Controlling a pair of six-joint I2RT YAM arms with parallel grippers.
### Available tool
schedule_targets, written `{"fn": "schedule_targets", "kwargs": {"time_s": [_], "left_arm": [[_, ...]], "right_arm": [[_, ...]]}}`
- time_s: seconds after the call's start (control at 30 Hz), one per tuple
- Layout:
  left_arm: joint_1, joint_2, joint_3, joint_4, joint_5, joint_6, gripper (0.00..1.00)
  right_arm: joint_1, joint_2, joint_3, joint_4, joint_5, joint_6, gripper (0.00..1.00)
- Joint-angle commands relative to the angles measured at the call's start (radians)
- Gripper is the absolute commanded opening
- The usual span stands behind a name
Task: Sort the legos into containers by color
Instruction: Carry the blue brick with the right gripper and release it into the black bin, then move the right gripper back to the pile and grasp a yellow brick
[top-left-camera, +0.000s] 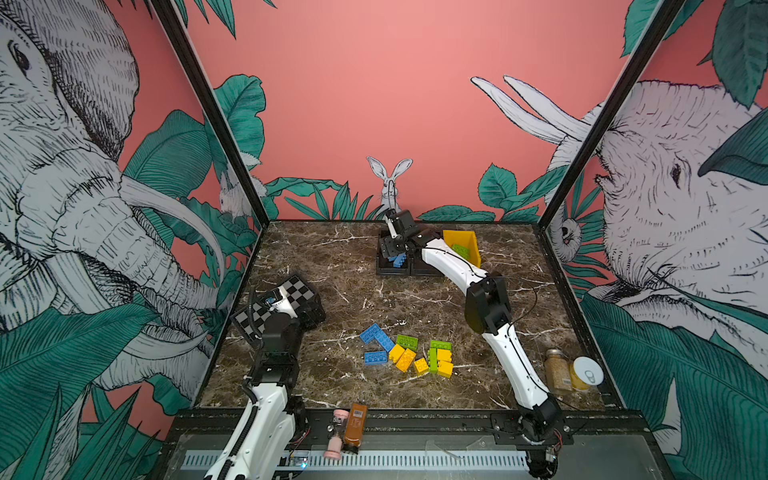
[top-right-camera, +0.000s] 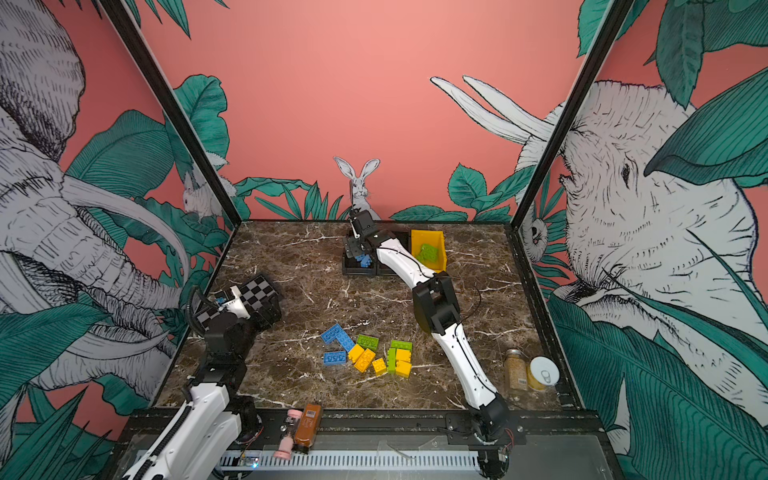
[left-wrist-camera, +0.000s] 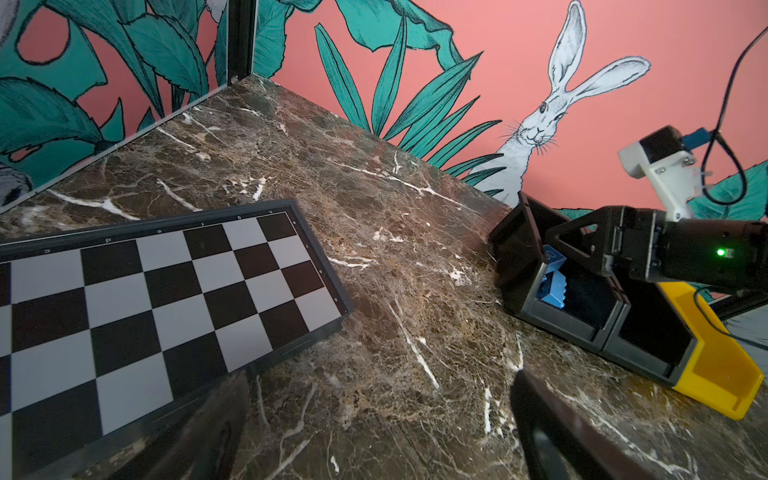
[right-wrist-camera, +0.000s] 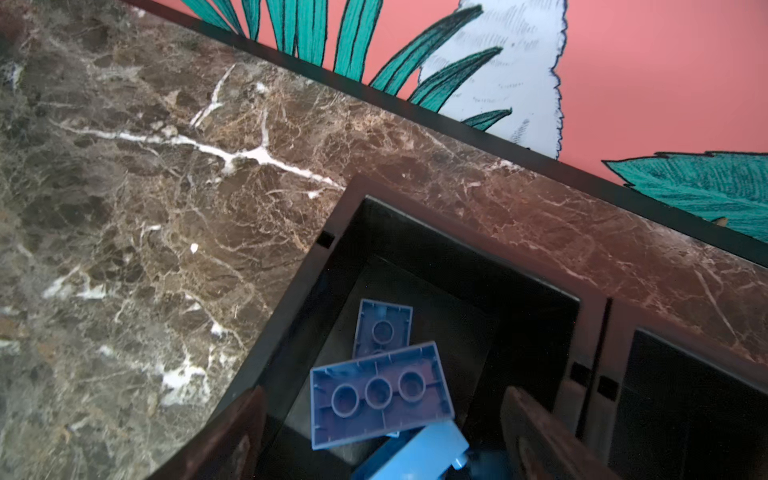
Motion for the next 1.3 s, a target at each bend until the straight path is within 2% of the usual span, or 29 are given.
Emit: {"fn": "schedule_targets", "kwargs": {"time_s": [0.0, 0.13, 0.33, 0.47, 0.57, 0.73, 0.87, 1.07, 1.17, 1.27], "left_arm": [[0.006, -0.008, -0.010, 0.023, 0.025, 0.016, 0.99], [0.006, 0.000, -0.001, 0.040, 0.079, 0.045, 0.99], [-0.005, 0.067, -0.009, 0.195, 0.262, 0.062, 0.99], [-0.018, 0.134, 0.014, 0.216, 0.304, 0.066, 0.99], [-0.060, 0.166, 0.022, 0.241, 0.319, 0.093, 0.99], [-0.208, 0.199, 0.077, 0.173, 0.249, 0.226, 0.99], [-0.215, 0.225, 0.071, 0.200, 0.240, 0.217, 0.99], [-0.215, 0.230, 0.069, 0.198, 0.225, 0.220, 0.99], [-0.216, 0.233, 0.069, 0.196, 0.222, 0.223, 0.99], [-0.216, 0.231, 0.071, 0.190, 0.220, 0.223, 0.99]], "right_arm": [[-0.005, -0.172, -0.087, -0.019, -0.052, -0.019, 0.86], [-0.005, -0.425, -0.420, 0.050, -0.103, 0.017, 0.73], [-0.002, -0.840, -0.964, 0.093, -0.081, 0.105, 0.63], [0.004, -1.050, -1.279, 0.064, -0.099, 0.207, 0.54], [0.028, -1.165, -1.440, 0.032, -0.106, 0.285, 0.50], [0.115, -1.301, -1.603, 0.017, -0.097, 0.405, 0.45], [0.177, -1.329, -1.659, 0.005, -0.086, 0.450, 0.43], [0.217, -1.292, -1.687, 0.021, -0.096, 0.459, 0.43], [0.234, -1.253, -1.681, 0.041, -0.104, 0.459, 0.50], [0.250, -1.224, -1.680, 0.068, -0.103, 0.463, 0.52]]}}
